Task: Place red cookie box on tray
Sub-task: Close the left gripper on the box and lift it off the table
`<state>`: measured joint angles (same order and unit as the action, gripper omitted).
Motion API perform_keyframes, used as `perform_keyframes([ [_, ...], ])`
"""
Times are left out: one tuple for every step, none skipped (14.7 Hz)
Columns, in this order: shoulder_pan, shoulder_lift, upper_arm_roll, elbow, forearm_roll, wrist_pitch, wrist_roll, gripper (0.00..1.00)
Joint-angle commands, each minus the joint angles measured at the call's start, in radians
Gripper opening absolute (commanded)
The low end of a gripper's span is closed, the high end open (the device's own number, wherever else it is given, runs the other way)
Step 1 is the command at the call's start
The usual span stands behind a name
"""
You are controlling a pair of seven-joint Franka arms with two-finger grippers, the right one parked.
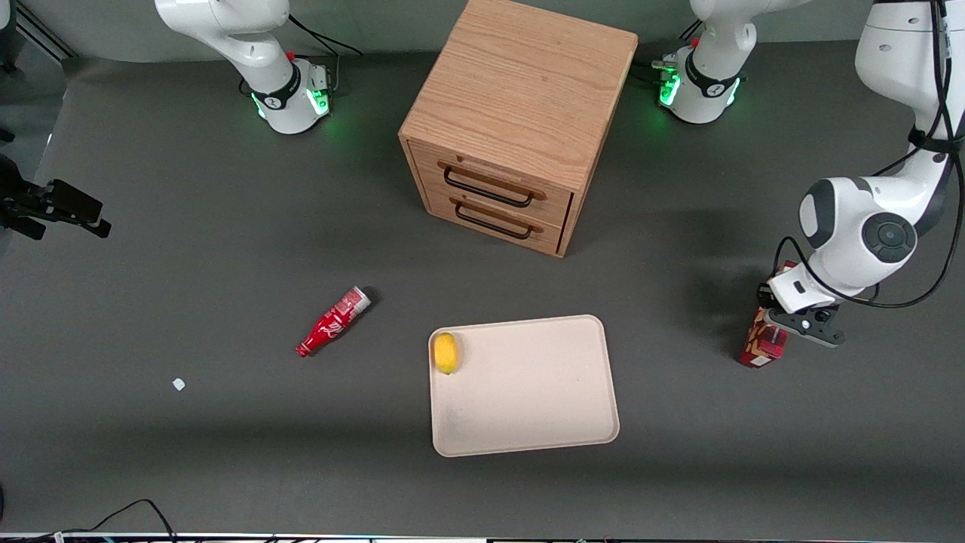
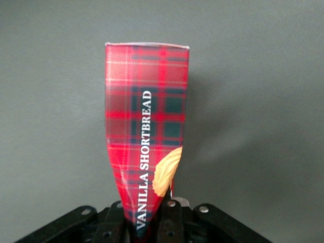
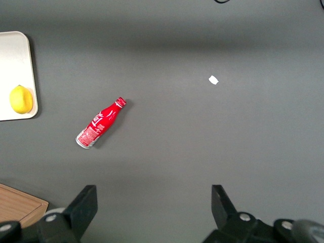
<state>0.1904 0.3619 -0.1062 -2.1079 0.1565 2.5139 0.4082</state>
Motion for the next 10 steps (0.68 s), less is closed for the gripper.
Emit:
perform_keyframes([
  [-0.011,-0.079,0.003,0.109,-0.017,-0.218,-0.003,0.00],
  [-0.012,-0.095,0.000,0.161,-0.055,-0.300,-0.006,0.00],
  [-0.017,-0.109,-0.001,0.210,-0.105,-0.376,-0.014,0.00],
  [-0.029,-0.115,-0.001,0.276,-0.148,-0.465,-0.025,0.00],
  [-0.041,-0.113,-0.001,0.358,-0.166,-0.563,-0.072,0.00],
  [-0.058,-0.106,-0.007,0.438,-0.166,-0.652,-0.136,0.00],
  [-0.072,-0.097,-0.033,0.515,-0.166,-0.726,-0.210,0.00],
  [-0.077,-0.083,-0.062,0.575,-0.166,-0.778,-0.285,0.00],
  [-0.083,-0.067,-0.093,0.627,-0.166,-0.820,-0.369,0.00],
  [-0.098,-0.046,-0.118,0.669,-0.167,-0.845,-0.444,0.00],
])
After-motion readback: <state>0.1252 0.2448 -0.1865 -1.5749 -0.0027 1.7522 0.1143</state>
